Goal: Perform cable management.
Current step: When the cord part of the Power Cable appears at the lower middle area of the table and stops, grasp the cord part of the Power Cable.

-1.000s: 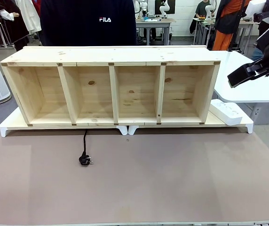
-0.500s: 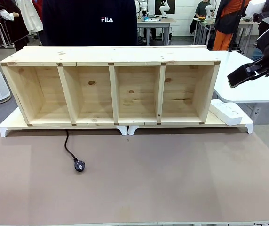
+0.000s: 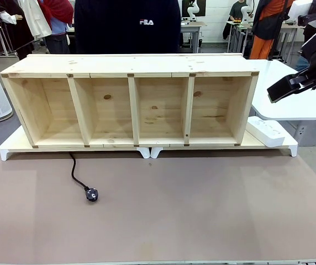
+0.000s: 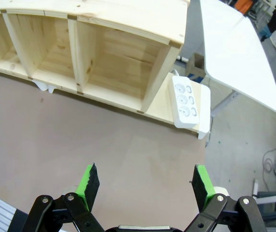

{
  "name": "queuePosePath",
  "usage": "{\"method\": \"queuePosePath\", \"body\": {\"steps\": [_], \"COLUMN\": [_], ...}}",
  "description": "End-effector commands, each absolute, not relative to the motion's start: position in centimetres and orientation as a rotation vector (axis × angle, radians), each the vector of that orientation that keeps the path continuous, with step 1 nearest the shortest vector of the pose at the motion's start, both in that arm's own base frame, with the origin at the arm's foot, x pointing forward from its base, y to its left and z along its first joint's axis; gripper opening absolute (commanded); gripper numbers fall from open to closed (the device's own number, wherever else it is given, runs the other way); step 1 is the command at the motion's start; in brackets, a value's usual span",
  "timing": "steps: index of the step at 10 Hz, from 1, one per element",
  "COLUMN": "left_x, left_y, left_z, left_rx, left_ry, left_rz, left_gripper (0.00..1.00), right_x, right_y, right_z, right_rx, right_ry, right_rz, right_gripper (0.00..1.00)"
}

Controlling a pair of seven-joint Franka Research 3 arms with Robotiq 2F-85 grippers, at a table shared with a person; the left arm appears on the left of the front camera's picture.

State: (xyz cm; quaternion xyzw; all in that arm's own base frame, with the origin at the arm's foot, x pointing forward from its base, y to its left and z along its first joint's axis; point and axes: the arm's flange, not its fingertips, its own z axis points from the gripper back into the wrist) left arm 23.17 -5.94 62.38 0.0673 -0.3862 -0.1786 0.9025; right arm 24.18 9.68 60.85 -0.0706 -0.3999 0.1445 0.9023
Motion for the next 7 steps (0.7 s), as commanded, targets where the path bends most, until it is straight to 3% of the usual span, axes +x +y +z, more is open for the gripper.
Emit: {"method": "queuePosePath", "body": {"steps": [1, 7], "left_x": [23.11, 23.11], "left_y": [-5.96, -5.96], "left_z": [62.49, 62.49], "left_rx": [0.142, 0.142], "left_ry": [-0.803, -0.803], "left_rz": [-0.368, -0.368], "left_gripper": [1.0, 1.0], "right_x": [24.2, 24.2], "right_y": [9.68, 9.68], "right_z": [60.87, 60.87], "right_rx": [-0.146, -0.146], "right_ry": [-0.829, -0.829], "right_rz": [0.298, 0.298], "right_gripper": [1.0, 1.0]}}
